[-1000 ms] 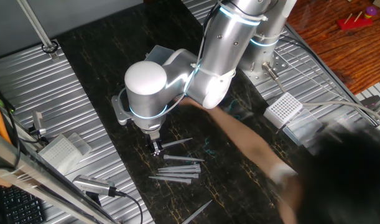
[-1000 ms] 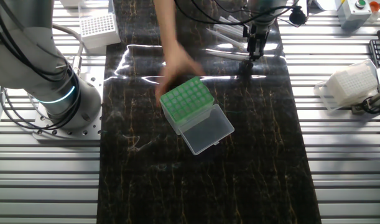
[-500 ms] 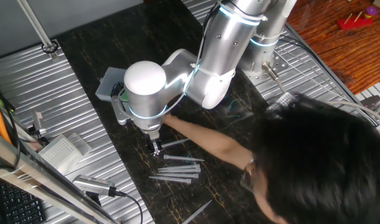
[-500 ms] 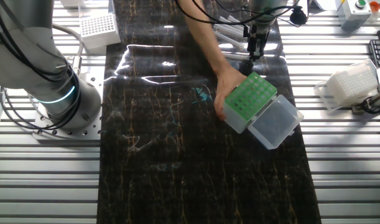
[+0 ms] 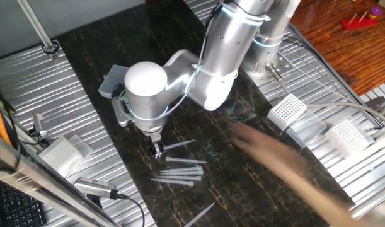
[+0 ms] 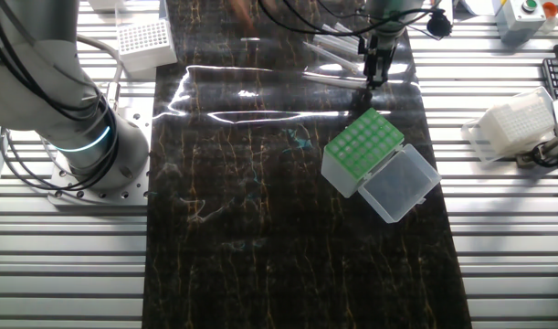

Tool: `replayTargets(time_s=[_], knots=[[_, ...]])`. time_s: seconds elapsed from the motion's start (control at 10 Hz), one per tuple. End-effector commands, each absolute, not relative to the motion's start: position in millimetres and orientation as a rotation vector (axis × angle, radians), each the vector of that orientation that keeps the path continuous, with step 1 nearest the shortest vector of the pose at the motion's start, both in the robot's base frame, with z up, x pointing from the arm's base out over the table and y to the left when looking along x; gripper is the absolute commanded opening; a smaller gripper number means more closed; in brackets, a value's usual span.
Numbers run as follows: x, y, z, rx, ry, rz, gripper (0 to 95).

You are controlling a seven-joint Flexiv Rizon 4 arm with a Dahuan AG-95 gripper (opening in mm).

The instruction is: Insert a large pipette tip into the holder for large pipette tips

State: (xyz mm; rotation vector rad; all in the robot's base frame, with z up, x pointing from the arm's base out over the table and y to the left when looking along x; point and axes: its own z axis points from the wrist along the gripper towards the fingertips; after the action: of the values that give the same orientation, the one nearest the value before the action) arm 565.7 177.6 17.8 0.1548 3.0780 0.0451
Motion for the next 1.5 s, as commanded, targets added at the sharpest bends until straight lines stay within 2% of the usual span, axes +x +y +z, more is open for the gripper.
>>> replayTargets(time_s=[0.1, 1.2, 1.3, 1.5], knots=[[565.8, 178.1, 17.7, 0.166, 3.077, 0.047, 0.0], [568.3, 179.0, 22.5, 0.163, 3.077, 0.055, 0.0], [570.1, 179.9, 24.3, 0.154, 3.074, 0.057, 19.0], [572.8, 181.2, 28.4, 0.183, 3.073, 0.059, 19.0]])
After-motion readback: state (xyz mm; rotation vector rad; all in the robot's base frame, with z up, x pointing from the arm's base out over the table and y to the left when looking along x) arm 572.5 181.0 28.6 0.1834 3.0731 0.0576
